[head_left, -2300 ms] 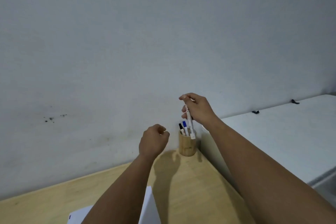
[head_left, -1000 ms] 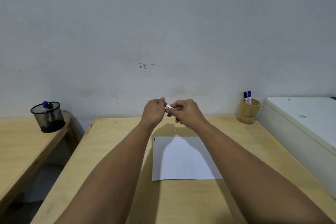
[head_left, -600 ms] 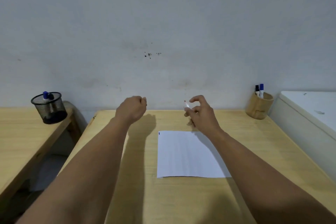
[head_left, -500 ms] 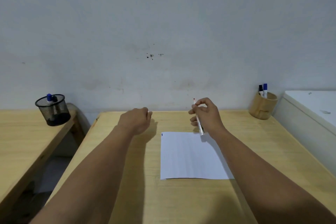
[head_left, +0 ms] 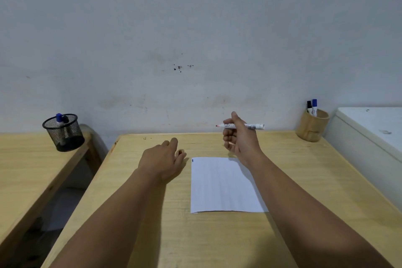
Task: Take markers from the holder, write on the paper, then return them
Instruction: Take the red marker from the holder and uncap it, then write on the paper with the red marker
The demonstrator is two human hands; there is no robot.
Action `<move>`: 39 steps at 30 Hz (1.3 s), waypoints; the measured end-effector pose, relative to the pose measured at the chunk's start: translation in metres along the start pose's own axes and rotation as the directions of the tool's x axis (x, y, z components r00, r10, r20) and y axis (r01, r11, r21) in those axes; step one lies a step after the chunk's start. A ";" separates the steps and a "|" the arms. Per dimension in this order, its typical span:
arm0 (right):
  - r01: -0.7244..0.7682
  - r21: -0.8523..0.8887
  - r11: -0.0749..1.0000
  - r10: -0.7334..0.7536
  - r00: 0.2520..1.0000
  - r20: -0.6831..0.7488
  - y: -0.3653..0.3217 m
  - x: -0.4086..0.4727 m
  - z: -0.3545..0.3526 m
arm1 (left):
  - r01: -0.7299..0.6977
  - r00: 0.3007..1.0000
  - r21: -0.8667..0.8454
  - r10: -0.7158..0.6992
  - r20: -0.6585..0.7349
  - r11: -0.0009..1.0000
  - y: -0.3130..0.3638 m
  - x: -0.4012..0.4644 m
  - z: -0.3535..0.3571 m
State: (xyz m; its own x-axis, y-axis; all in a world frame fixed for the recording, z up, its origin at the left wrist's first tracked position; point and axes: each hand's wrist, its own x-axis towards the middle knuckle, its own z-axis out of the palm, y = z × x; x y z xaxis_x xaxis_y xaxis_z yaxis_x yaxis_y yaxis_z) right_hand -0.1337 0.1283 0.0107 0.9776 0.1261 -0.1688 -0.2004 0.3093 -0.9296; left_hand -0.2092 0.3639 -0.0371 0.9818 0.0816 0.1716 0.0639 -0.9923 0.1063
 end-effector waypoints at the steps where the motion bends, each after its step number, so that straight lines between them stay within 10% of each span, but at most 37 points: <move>1: 0.012 -0.055 0.998 -0.013 1.000 -0.024 0.002 -0.001 0.001 | 0.001 0.998 -0.046 -0.004 -0.058 0.999 0.002 -0.008 -0.001; 13: 0.068 -0.378 0.923 -0.078 0.997 -0.010 0.054 -0.013 0.030 | 0.000 0.998 -0.182 0.012 0.064 0.983 0.001 -0.072 0.013; 39: 0.143 -0.492 0.859 -0.164 0.986 -0.001 0.098 -0.007 0.035 | -0.096 0.956 -0.092 0.118 0.269 0.991 -0.005 -0.074 0.013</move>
State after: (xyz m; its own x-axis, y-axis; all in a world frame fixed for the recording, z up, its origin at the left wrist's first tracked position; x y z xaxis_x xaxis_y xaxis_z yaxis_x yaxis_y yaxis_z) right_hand -0.1627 0.1909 -0.0675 0.9972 0.0728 -0.0139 -0.0005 -0.1806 -0.9836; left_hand -0.2795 0.3618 -0.0629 0.9942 -0.0639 -0.0870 -0.0475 -0.9828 0.1787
